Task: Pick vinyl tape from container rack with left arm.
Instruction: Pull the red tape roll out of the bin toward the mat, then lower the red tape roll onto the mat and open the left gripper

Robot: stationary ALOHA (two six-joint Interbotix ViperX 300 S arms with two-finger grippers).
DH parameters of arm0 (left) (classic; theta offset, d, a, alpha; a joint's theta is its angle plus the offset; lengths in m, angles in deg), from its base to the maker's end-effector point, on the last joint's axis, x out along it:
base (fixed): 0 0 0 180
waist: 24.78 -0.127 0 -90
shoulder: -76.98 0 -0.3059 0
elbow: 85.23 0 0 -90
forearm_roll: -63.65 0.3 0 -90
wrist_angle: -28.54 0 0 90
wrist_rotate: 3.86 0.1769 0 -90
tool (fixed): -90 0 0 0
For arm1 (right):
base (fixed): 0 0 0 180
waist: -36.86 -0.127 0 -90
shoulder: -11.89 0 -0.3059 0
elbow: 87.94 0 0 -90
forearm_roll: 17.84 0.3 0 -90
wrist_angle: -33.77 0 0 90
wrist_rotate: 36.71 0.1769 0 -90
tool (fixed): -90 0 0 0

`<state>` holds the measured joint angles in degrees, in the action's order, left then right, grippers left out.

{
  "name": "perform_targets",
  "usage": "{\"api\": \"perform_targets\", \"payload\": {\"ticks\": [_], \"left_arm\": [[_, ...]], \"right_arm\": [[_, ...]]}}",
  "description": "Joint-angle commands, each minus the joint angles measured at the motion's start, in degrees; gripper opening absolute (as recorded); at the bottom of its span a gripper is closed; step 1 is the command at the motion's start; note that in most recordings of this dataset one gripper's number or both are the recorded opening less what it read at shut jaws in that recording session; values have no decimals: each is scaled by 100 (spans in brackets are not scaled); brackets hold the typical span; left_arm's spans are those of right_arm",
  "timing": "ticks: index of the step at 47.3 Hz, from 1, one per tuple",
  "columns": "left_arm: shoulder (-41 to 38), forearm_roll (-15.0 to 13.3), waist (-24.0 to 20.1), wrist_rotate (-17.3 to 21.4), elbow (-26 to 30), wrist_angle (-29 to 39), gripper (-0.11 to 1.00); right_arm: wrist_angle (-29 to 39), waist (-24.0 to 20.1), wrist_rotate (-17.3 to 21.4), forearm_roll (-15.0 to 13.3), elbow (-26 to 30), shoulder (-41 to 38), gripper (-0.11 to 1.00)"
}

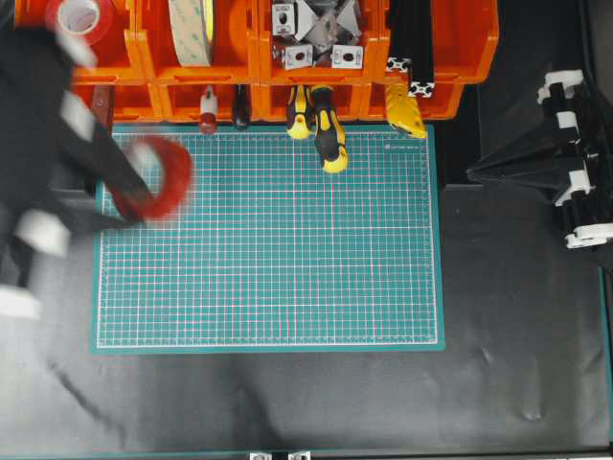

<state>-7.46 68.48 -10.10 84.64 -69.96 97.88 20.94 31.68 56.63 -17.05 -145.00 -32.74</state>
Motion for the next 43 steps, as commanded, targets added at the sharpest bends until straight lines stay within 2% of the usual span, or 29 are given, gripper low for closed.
{"api": "perform_targets", "payload": {"ticks": [1, 9, 26, 33, 43], "left_arm": [[-123, 0, 141, -70, -510, -580, 18], [-545, 0, 158, -97, -1011, -1037, 18], [-1485, 0, 114, 18, -1670, -1318, 18], [-1652, 9, 70, 9, -1767, -1661, 18], [-1644, 0, 9, -9, -1802, -1723, 18]], "right_arm": [[-9, -9, 0, 35, 176, 0, 0], [26, -9, 0, 44, 185, 44, 0], [123, 0, 0, 70, 202, 70, 0], [123, 0, 9, 70, 193, 70, 0], [123, -9, 0, 70, 193, 79, 0]]}}
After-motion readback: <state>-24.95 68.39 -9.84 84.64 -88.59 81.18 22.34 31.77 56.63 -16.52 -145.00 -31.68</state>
